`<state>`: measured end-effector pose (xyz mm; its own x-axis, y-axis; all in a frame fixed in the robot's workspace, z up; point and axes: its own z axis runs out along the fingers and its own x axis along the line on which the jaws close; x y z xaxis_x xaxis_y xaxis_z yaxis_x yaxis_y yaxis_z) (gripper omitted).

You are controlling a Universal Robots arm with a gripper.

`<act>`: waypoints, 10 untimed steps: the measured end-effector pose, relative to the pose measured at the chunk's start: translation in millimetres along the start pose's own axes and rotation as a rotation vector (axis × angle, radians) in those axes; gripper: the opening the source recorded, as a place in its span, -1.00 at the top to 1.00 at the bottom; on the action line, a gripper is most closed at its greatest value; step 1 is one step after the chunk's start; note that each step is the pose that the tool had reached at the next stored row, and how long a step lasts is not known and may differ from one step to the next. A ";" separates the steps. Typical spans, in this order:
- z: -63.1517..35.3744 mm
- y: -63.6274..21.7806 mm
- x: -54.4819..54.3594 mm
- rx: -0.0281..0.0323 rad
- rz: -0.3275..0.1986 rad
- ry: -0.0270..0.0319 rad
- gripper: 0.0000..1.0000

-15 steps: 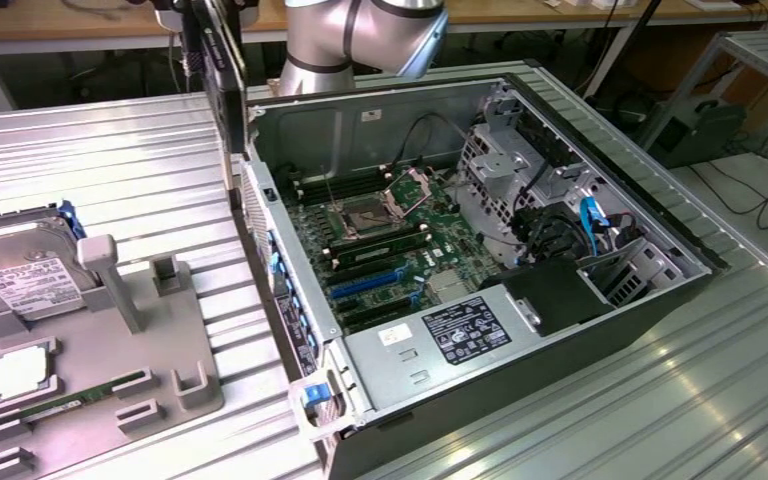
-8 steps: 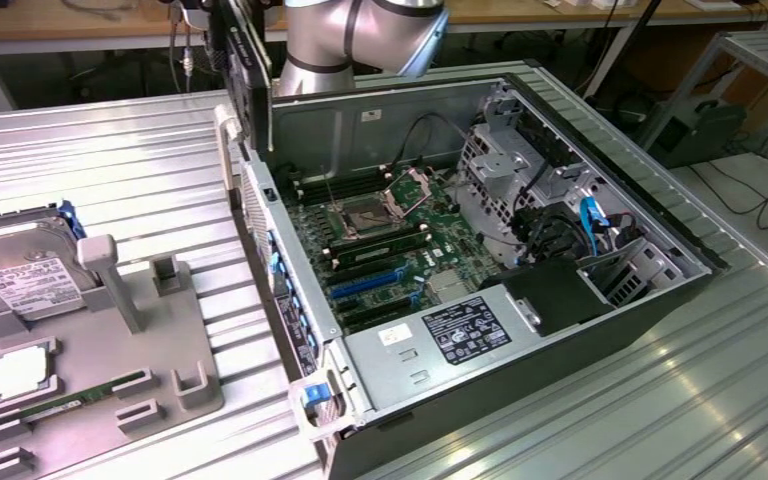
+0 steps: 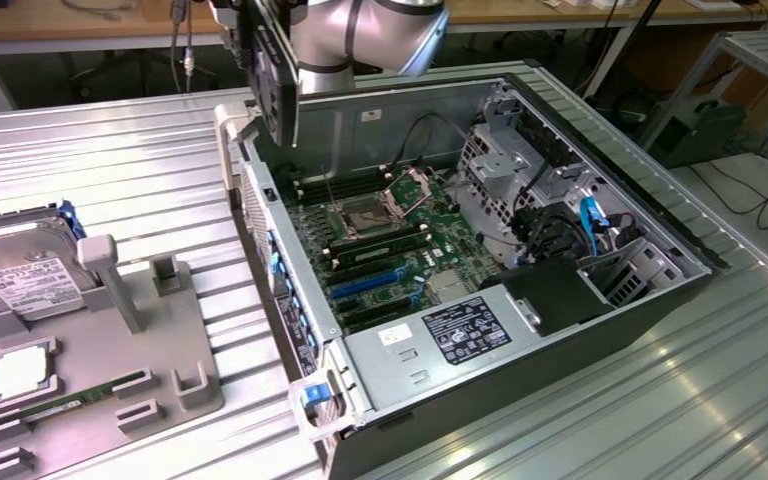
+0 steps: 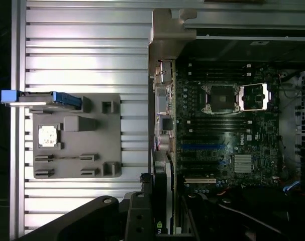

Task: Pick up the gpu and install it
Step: 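Pick up the gpu and move the gpu toward the slot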

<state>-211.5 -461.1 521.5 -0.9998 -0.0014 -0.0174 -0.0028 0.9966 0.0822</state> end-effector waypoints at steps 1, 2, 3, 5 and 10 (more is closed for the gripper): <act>0.0 0.0 -1.8 0.0000 0.000 0.0000 0.45; 0.1 0.0 -3.8 0.0000 0.000 -0.0001 0.45; 0.1 0.0 -5.9 0.0001 0.000 0.0000 0.45; 0.1 0.0 -9.4 0.0000 0.000 0.0000 0.45; 0.4 -0.1 -21.2 0.0000 0.000 0.0000 0.45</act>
<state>-190.3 -461.1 521.5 -0.9998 -0.0014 -0.0174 -0.0029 0.9966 0.0822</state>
